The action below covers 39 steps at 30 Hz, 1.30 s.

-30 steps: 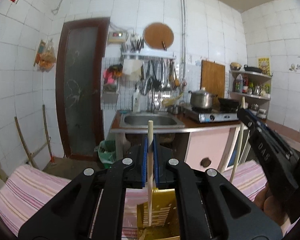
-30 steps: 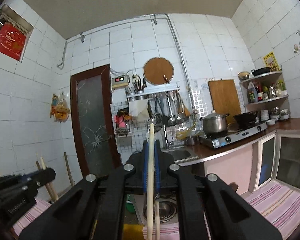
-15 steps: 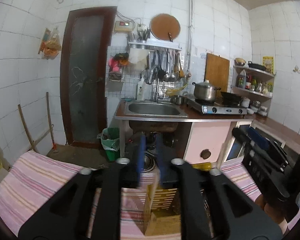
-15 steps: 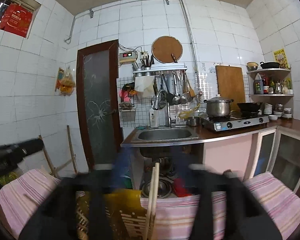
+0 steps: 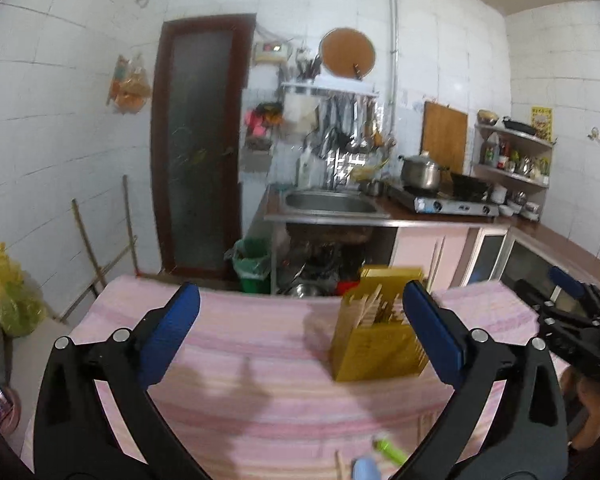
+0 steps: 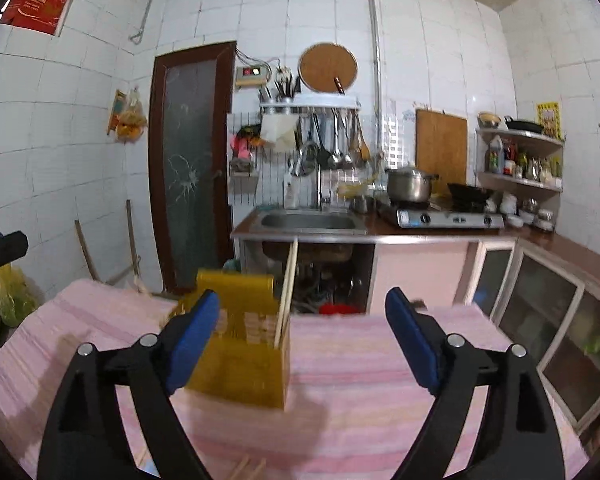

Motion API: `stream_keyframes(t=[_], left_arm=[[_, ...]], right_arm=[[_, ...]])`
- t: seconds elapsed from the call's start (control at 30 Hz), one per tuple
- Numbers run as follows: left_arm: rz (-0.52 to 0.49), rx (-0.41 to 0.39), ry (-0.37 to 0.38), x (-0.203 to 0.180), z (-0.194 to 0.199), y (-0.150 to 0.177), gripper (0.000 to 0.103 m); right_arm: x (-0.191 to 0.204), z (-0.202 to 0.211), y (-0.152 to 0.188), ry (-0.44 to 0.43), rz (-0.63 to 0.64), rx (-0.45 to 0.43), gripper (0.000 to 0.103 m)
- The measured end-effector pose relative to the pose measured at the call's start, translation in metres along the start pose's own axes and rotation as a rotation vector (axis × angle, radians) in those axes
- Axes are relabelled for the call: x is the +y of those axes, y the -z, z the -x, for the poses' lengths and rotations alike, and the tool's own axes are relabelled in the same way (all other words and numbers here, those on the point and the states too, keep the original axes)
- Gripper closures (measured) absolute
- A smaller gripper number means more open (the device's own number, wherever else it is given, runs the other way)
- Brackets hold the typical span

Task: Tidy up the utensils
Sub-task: 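Open both tools to release the chopsticks into the holder, then move both open tools back down to the loose utensils on the table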

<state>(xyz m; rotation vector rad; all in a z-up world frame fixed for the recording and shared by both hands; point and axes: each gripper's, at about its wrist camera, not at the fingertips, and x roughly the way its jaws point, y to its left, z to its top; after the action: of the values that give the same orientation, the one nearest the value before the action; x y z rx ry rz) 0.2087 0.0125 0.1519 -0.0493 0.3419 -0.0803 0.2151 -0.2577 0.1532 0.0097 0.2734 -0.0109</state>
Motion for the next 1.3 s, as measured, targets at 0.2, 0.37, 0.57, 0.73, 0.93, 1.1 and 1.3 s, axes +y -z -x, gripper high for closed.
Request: stream_keyframes(t=[0.2,0.37,0.57,0.73,0.93,1.1,1.3], left_arm=[[-0.072,0.095,-0.061,0.006,-0.001,0.051,0.005],[-0.061,0.134,-0.075,0.010,-0.003,0.080,0.005],[-0.062,0.185,-0.086,0.006,-0.015,0.114,0.005],[-0.043,0.207,-0.106,0.004,-0.028,0.134,0.005],[-0.046,0.227,-0.113,0.005,-0.039,0.144,0.005],[-0.011,0.292,-0.103,0.012,-0.049,0.152,0.005],[0.050,0.334,-0.098,0.022,-0.057,0.156,0.005]], right_arm=[[-0.004,0.015,0.047,0.041,-0.023,0.073,0.019],[-0.005,0.020,0.079,0.091,-0.042,0.115,0.019],[0.002,0.020,0.108,0.104,-0.042,0.136,0.019],[0.006,0.014,0.120,0.095,-0.054,0.165,0.019],[0.018,0.009,0.132,0.084,-0.006,0.196,0.019],[0.014,0.005,0.140,0.090,-0.024,0.232,0.019],[0.015,-0.005,0.148,0.097,-0.033,0.283,0.019]])
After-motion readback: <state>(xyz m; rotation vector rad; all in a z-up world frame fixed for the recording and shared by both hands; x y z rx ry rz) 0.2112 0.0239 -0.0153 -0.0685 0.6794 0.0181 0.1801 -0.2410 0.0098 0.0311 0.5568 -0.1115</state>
